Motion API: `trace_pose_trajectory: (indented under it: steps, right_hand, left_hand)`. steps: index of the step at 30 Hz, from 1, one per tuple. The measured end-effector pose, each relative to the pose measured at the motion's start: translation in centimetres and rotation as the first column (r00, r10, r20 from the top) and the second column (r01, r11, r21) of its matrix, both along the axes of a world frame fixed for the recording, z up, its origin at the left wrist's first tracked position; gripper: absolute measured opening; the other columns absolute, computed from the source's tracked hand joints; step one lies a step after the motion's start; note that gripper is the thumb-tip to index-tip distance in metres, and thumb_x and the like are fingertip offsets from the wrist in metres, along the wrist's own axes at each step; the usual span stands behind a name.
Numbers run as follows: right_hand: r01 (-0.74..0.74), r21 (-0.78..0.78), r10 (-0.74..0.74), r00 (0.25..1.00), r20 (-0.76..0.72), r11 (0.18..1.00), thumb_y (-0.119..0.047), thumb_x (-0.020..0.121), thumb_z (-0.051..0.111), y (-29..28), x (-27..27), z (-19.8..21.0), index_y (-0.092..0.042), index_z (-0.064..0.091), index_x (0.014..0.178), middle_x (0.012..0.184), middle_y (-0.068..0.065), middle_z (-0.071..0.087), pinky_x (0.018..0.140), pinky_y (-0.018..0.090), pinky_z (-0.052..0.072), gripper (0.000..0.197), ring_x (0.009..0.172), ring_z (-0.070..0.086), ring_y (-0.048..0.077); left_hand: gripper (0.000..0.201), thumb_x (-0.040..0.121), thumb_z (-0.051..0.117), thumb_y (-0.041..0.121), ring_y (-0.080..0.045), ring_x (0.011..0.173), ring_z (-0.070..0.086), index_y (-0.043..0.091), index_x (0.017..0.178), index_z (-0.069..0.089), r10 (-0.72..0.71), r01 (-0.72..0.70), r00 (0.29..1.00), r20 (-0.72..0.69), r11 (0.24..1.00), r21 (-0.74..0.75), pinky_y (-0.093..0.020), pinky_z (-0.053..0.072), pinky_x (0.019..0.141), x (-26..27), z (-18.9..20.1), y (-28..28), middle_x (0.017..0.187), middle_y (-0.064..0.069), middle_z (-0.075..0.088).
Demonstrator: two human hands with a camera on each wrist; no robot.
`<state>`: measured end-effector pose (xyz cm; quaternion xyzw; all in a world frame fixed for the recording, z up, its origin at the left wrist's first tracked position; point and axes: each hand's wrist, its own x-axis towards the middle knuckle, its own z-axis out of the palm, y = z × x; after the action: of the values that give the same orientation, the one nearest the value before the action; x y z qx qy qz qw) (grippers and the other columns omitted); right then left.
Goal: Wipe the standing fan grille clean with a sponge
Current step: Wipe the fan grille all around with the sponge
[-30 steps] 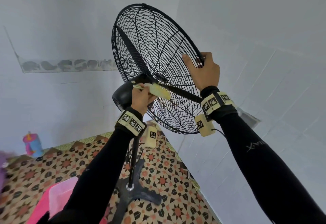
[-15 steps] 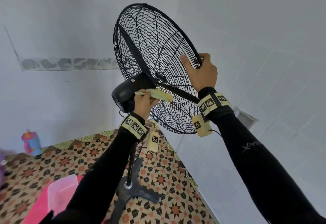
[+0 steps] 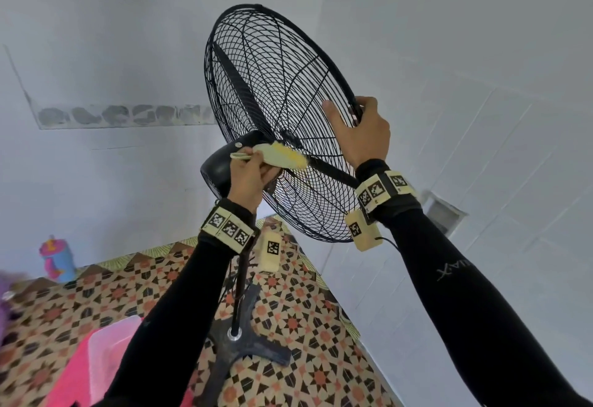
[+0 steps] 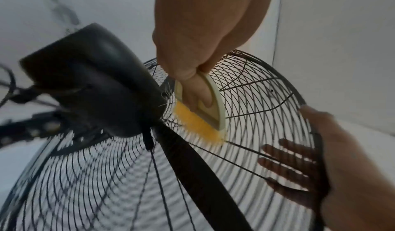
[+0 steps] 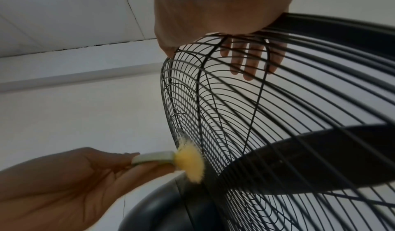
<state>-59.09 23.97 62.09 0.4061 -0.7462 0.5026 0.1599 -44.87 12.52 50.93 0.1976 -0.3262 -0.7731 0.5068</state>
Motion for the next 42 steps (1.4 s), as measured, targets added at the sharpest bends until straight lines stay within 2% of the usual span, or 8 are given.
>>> trace_pose_trajectory:
  steps: [5, 10, 16, 23, 27, 30, 36, 42]
  right_hand:
    - [0.001, 0.004, -0.001, 1.0, 0.005, 1.0, -0.087, 0.077, 0.053, -0.1, 0.3, 0.0, -0.024, 0.054, 0.123, 0.114, -0.008, 0.068, 0.092, 0.04, 0.054, 0.078, 0.104, 0.064, 0.017]
    - [-0.007, 0.006, 0.007, 1.0, 0.007, 1.0, -0.087, 0.077, 0.053, 0.0, 0.2, 0.0, -0.024, 0.054, 0.123, 0.116, -0.007, 0.068, 0.093, 0.037, 0.053, 0.078, 0.106, 0.063, 0.017]
    - [-0.001, 0.005, 0.001, 1.0, 0.016, 1.0, -0.087, 0.076, 0.053, -0.1, 0.1, 0.0, -0.025, 0.054, 0.123, 0.116, -0.007, 0.067, 0.094, 0.038, 0.052, 0.078, 0.107, 0.062, 0.017]
    - [-0.01, 0.004, 0.01, 1.0, 0.007, 1.0, -0.085, 0.078, 0.054, -0.3, -0.1, 0.1, -0.024, 0.054, 0.123, 0.116, -0.008, 0.068, 0.093, 0.036, 0.052, 0.075, 0.105, 0.063, 0.016]
    - [-0.005, 0.005, 0.005, 1.0, 0.005, 1.0, -0.085, 0.078, 0.054, -0.3, -0.1, 0.0, -0.025, 0.054, 0.122, 0.114, -0.008, 0.068, 0.092, 0.036, 0.053, 0.075, 0.104, 0.063, 0.016]
    - [-0.088, 0.035, 0.088, 0.996, 0.009, 0.996, -0.08, 0.082, 0.055, 0.1, -0.9, 0.2, -0.025, 0.052, 0.124, 0.116, -0.007, 0.067, 0.094, 0.035, 0.052, 0.07, 0.107, 0.063, 0.016]
    - [-0.232, 0.096, 0.211, 0.959, 0.191, 0.968, -0.071, 0.094, 0.047, 2.5, -3.6, -2.0, -0.03, 0.049, 0.135, 0.115, -0.002, 0.065, 0.087, 0.029, 0.042, 0.058, 0.099, 0.06, 0.016]
    - [-0.227, 0.08, 0.202, 0.949, 0.243, 0.971, -0.076, 0.091, 0.045, 2.9, -3.3, -2.7, -0.027, 0.053, 0.132, 0.116, -0.004, 0.065, 0.093, 0.032, 0.045, 0.064, 0.105, 0.061, 0.016]
  left_hand:
    - [0.019, 0.108, 0.047, 0.002, -0.03, 0.103, 0.073, 0.012, 0.092, 0.051, -0.032, 0.036, 0.982, 0.187, 0.999, -0.018, -0.038, 0.063, 0.086, -2.4, -3.0, 2.9, 0.131, -0.03, 0.064]
    - [0.021, 0.109, 0.045, 0.001, -0.021, 0.09, 0.075, 0.015, 0.093, 0.046, 0.009, -0.009, 1.0, -0.006, 0.998, 0.059, -0.037, 0.063, 0.084, -1.0, 0.1, 1.5, 0.108, -0.016, 0.07]
    - [0.008, 0.108, 0.048, 0.006, -0.029, 0.108, 0.072, 0.01, 0.102, 0.051, -0.026, 0.035, 0.978, 0.206, 0.998, -0.044, -0.036, 0.065, 0.083, -2.5, -2.8, 3.7, 0.124, -0.019, 0.067]
    - [0.021, 0.109, 0.045, 0.002, -0.024, 0.097, 0.074, 0.015, 0.093, 0.044, 0.047, -0.048, 0.999, 0.019, 0.998, 0.045, -0.041, 0.062, 0.085, -1.2, 0.9, 1.4, 0.112, -0.017, 0.069]
    - [0.005, 0.109, 0.047, 0.005, -0.034, 0.113, 0.07, 0.009, 0.107, 0.048, 0.003, 0.007, 0.982, 0.189, 0.999, -0.052, -0.035, 0.065, 0.081, -2.5, -2.3, 3.4, 0.13, -0.023, 0.064]
    - [0.012, 0.109, 0.048, 0.006, -0.037, 0.117, 0.068, 0.005, 0.12, 0.049, 0.034, -0.006, 0.979, 0.201, 0.99, -0.138, -0.034, 0.065, 0.081, -2.7, -2.8, 3.6, 0.132, -0.024, 0.062]
    - [0.016, 0.109, 0.044, 0.001, -0.033, 0.116, 0.069, 0.013, 0.098, 0.044, 0.055, -0.055, 0.998, -0.001, 0.998, -0.026, -0.037, 0.065, 0.083, -1.0, 1.6, 3.2, 0.129, -0.021, 0.065]
    - [0.011, 0.108, 0.047, 0.003, -0.037, 0.115, 0.069, 0.001, 0.119, 0.051, 0.011, -0.015, 0.979, 0.202, 1.0, 0.017, -0.03, 0.065, 0.073, -3.7, -2.5, 7.1, 0.131, -0.028, 0.063]
